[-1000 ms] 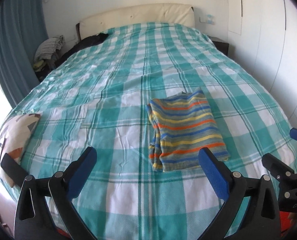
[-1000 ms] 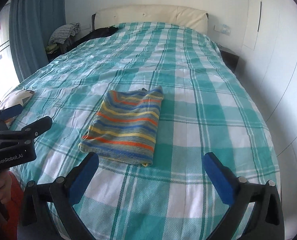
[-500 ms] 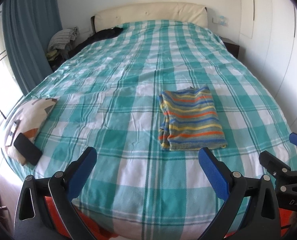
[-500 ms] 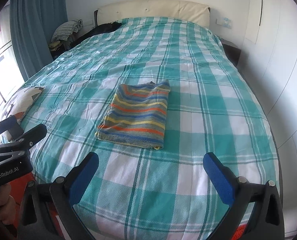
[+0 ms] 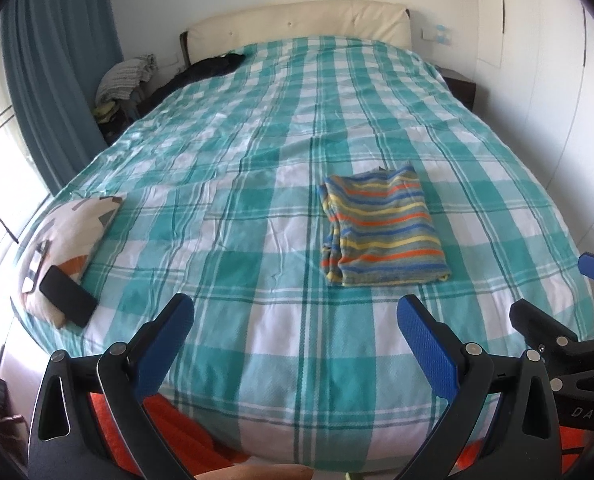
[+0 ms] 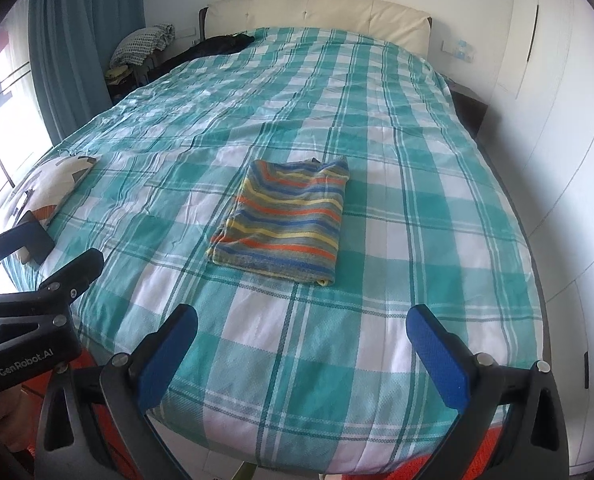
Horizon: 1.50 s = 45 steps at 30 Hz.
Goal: Fold small clothes
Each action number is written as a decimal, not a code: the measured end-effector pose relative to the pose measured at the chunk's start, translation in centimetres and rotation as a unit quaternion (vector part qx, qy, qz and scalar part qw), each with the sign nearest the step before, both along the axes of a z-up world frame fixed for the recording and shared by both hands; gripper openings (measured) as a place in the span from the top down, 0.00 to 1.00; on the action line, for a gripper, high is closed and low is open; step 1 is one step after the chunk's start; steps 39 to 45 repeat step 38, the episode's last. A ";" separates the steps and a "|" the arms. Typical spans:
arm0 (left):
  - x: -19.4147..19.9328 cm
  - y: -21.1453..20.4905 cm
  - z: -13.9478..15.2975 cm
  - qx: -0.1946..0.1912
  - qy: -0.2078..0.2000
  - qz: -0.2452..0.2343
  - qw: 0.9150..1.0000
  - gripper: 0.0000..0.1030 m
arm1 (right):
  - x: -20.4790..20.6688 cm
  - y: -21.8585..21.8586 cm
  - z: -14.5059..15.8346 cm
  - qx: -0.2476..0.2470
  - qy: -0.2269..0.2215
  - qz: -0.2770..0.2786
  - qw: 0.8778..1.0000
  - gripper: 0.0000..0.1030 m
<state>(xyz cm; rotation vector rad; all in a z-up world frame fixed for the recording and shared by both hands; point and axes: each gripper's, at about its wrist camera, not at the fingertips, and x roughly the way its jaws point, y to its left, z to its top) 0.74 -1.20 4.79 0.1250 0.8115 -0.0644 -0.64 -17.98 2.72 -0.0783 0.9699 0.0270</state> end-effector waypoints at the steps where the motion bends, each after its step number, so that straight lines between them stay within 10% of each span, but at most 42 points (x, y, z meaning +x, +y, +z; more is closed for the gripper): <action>1: 0.0 0.1 0.0 -0.002 0.001 0.001 1.000 0.01 | -0.1 0.1 0.2 0.000 0.000 0.000 1.000 0.00; 45: 0.2 -0.6 0.3 -0.013 0.008 -0.024 1.000 0.01 | -0.6 -1.2 0.3 -0.016 0.006 -0.039 0.999 0.00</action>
